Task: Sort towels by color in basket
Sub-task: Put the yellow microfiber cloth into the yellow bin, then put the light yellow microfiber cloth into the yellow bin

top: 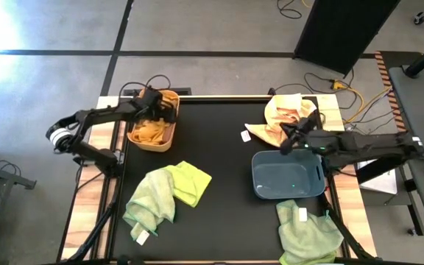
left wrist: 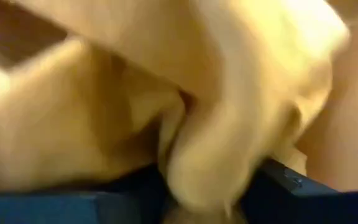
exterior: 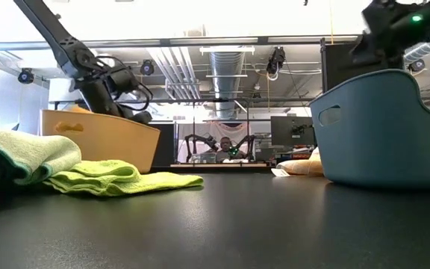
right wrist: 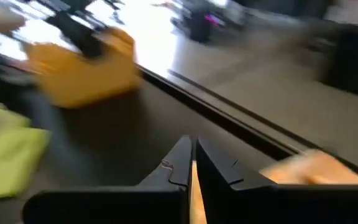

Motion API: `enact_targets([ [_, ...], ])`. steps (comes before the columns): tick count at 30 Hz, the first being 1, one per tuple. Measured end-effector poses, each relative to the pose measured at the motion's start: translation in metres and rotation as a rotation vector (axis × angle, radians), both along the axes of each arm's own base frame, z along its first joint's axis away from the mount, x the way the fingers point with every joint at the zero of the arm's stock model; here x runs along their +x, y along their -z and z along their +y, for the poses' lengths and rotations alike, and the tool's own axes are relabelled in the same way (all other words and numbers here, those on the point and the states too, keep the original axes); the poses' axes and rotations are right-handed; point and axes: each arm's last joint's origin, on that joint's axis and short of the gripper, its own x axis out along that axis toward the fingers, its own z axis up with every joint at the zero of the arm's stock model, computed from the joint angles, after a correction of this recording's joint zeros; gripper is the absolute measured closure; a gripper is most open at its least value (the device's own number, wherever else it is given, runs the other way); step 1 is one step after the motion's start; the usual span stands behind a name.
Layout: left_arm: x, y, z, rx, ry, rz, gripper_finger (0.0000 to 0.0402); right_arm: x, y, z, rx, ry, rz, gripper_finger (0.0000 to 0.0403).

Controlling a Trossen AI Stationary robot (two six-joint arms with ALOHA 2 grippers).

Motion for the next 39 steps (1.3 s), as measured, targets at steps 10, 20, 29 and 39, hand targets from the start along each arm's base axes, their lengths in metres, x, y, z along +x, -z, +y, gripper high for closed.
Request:
enact_targets([
  [10,-0.021,-0.055,-0.027,0.154,0.113,-0.021,0.0169,0.063,-0.008,-0.048,0.158,0.317,0.450,0.0333],
  [20,-0.032,-0.104,-0.071,0.359,0.451,-0.182,0.0139,0.097,0.021,-0.147,0.485,0.420,0.613,0.0202],
  [29,-0.023,-0.124,-0.102,0.559,0.712,-0.237,0.0138,0.101,0.047,-0.189,0.591,0.546,0.687,0.0204],
  [39,-0.009,-0.096,-0.135,0.571,0.863,-0.386,0.0138,0.101,0.033,-0.193,0.532,0.615,0.750,0.0228],
])
